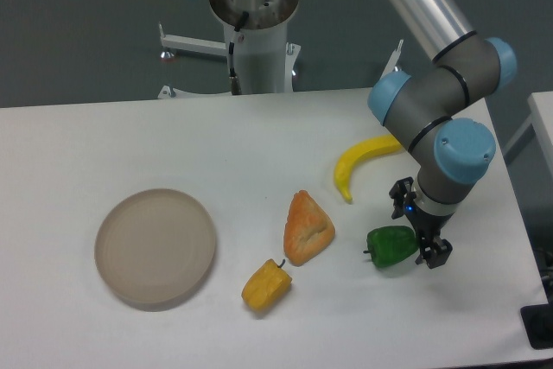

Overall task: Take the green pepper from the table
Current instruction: 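Lower the open gripper down onto the green bell pepper, then close the gripper around the green bell pepper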

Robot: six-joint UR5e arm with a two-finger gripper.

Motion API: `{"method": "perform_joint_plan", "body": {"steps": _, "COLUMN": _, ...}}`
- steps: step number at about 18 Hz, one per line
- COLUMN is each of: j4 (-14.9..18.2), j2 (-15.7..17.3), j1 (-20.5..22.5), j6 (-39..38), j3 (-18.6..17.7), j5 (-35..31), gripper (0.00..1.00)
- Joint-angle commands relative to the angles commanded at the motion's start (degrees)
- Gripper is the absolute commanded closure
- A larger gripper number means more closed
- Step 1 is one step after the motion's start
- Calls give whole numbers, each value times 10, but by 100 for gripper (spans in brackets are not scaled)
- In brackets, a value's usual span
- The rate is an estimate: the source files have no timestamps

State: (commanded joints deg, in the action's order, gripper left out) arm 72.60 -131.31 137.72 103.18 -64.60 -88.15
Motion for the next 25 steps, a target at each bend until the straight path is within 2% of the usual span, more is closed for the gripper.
{"method": "perform_joint_plan", "body": {"steps": 13, "j4": -3, "j2": -10, "j1": -13, "j6": -10, "j3": -25, "j5": -19, "gripper": 0}}
{"method": "perform_joint_plan", "body": {"steps": 14, "j4": -3, "j2": -10, "j1": -13, "j6": -12, "j3": -25, "j5": -20, "gripper": 6}}
{"method": "perform_joint_plan", "body": {"steps": 15, "j4": -3, "j2": -10, "j1": -15, "j6": -15, "j3": -25, "j5": -20, "gripper": 28}}
{"method": "perform_joint_plan", "body": {"steps": 17, "j4": -1, "j2": -9, "j1": -18, "j6": -21, "j3": -23, "j5": -20, "gripper": 55}}
{"method": "perform_joint_plan", "body": {"steps": 23, "j4": 0, "j2": 15, "j1": -18, "j6": -94, "j3": -16, "j5": -15, "gripper": 57}}
{"method": "perform_joint_plan", "body": {"steps": 25, "j4": 3, "j2": 27, "j1": -18, "j6": -97, "j3": -14, "j5": -15, "gripper": 57}}
